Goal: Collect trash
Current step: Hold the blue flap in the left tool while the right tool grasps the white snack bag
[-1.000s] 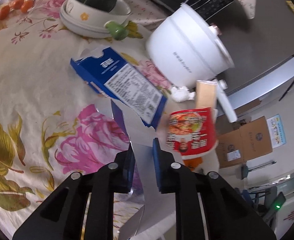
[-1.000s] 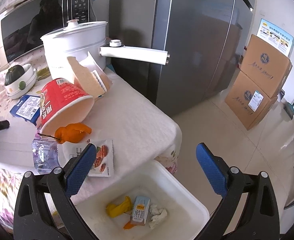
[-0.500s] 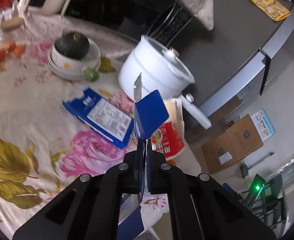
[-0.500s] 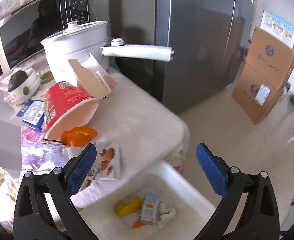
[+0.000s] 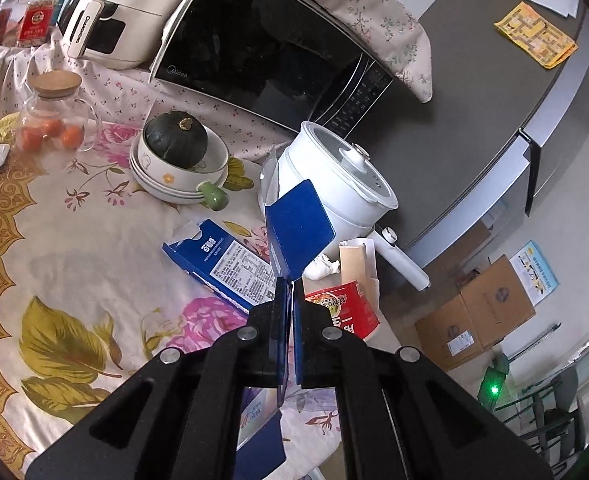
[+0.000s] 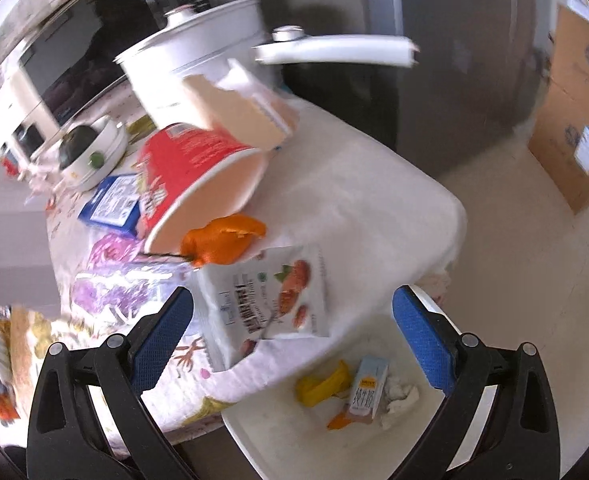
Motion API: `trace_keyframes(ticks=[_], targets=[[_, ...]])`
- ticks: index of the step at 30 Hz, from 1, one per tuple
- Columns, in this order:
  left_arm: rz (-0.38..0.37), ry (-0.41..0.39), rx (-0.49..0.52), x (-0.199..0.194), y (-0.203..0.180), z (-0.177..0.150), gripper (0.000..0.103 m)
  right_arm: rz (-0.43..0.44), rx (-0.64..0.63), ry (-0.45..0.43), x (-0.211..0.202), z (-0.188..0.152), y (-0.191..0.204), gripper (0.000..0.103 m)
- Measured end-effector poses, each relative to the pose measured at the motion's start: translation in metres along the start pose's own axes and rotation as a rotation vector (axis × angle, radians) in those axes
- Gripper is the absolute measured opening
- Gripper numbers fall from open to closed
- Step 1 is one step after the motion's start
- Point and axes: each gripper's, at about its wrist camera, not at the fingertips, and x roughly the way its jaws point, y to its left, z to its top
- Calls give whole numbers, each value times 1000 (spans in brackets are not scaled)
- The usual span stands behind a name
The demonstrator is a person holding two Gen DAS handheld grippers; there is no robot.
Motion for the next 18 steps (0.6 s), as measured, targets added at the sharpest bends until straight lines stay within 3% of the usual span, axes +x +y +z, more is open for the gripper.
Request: trace_keyframes(ticks=[4, 9, 14, 18], targets=[[0, 4, -7, -2, 4, 0, 3, -57, -175, 22, 6, -9, 26, 90], [-2, 14, -10, -2, 5, -2, 3, -72, -276, 77, 20, -20, 42, 78], [-1, 20, -2, -1, 2, -4, 3, -84, -302, 98, 31, -21, 45, 66], [2, 25, -3, 1, 3, -5, 3, -94, -292, 117, 39, -19, 42, 45]])
